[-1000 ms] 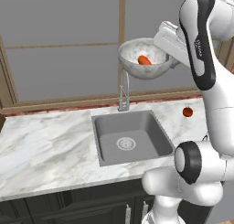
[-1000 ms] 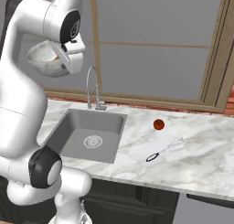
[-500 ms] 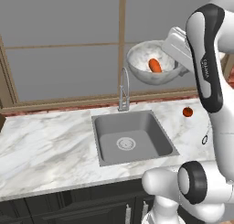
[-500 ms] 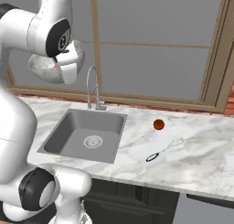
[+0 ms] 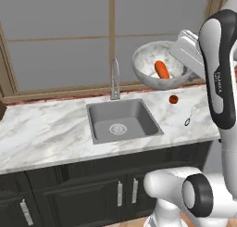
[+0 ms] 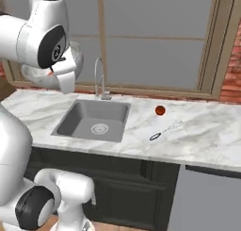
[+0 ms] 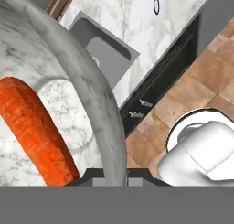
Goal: Pick the carrot from the sink and place it in the bowl. Then pick the bowl and place it in the microwave. Then close the microwave door and press the start button.
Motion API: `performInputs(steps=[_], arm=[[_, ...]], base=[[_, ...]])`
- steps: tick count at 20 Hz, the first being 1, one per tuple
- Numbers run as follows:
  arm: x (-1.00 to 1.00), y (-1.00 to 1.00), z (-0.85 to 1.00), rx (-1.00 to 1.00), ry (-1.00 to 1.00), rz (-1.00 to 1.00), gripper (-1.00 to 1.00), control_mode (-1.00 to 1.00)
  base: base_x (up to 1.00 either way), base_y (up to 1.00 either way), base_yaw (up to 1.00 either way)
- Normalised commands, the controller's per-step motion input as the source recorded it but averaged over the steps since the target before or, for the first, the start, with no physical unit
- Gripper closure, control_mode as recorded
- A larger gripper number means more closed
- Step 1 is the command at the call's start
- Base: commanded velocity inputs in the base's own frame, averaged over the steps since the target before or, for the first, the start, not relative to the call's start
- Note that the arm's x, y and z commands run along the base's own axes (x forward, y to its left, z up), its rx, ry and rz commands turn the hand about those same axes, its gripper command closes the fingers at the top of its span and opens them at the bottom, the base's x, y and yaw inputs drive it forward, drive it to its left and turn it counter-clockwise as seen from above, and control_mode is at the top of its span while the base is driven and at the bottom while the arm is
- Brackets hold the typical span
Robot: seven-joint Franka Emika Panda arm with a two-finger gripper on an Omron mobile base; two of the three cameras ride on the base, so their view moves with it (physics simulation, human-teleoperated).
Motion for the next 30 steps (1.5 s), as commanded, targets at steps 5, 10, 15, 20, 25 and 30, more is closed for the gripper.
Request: performInputs(steps=[5, 10, 15, 20, 25, 30], arm=[[0.00, 0.00, 0.00, 0.00, 0.00, 0.00, 1.00, 1.00], [0.00, 0.00, 0.00, 0.00, 0.00, 0.00, 1.00, 1.00], [0.00, 0.00, 0.00, 0.00, 0.00, 0.00, 1.00, 1.00], [0.00, 0.00, 0.00, 0.00, 0.00, 0.00, 1.00, 1.00], [0.00, 0.00, 0.00, 0.00, 0.00, 0.00, 1.00, 1.00], [0.00, 0.00, 0.00, 0.00, 0.00, 0.00, 1.00, 1.00]], base=[[0.00, 0.00, -0.84], [-0.05, -0.01, -0.85], [-0.17, -0.12, -0.79], [-0.22, -0.23, -0.75], [-0.15, -0.32, -0.74], [-0.08, -0.38, -0.73]])
